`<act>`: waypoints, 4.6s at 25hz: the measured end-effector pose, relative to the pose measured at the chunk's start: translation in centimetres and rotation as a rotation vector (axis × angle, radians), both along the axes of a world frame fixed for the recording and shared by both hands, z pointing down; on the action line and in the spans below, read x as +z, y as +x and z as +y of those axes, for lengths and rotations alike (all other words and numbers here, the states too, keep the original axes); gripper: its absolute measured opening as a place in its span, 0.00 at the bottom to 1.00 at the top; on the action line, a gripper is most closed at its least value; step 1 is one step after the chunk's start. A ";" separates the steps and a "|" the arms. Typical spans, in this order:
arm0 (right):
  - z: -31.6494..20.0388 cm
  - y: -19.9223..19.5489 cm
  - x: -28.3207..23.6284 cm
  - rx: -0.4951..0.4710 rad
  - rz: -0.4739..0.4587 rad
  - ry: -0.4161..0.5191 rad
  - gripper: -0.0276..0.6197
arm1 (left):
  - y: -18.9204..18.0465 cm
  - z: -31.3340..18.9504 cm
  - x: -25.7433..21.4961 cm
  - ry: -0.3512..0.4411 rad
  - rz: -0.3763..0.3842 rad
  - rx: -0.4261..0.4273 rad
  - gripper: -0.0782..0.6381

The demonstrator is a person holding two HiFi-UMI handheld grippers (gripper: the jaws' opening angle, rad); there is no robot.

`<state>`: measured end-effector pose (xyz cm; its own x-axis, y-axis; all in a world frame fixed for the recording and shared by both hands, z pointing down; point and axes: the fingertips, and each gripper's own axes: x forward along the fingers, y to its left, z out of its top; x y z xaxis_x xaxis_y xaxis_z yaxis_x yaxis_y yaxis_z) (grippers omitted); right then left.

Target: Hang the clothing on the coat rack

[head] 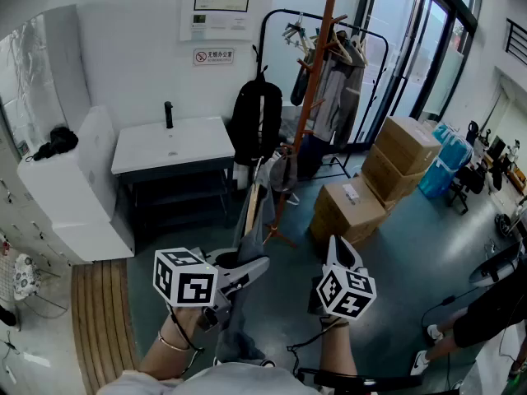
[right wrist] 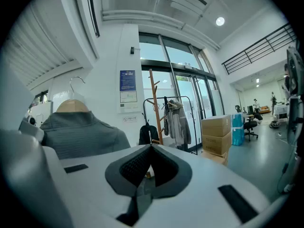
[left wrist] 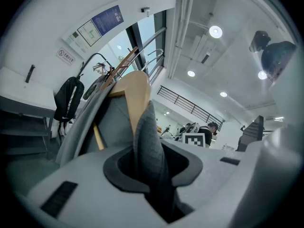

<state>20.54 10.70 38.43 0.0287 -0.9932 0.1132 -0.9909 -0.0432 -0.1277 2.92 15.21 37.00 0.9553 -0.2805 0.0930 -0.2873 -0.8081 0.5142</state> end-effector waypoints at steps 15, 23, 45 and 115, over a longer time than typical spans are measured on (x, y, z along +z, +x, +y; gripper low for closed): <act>0.1 -3.1 -0.3 -0.052 -0.060 0.021 0.08 | -2.6 0.3 -0.3 0.020 0.004 0.007 0.24; -0.7 -5.2 0.8 -0.015 -0.117 0.006 0.08 | -6.2 -1.0 -0.7 0.005 0.018 0.011 0.24; -13.0 -3.6 1.9 -0.009 -0.150 -0.003 0.08 | -5.8 -12.6 -0.2 -0.001 0.009 -0.024 0.25; -47.0 7.2 2.5 0.198 -0.168 -0.022 0.08 | 3.4 -50.3 -2.0 0.023 0.017 0.197 0.25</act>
<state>27.71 -36.33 40.90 0.2009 -0.9674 0.1542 -0.9279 -0.2384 -0.2865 6.29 -35.10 34.98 0.9933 -0.0900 0.0723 -0.1141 -0.8594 0.4985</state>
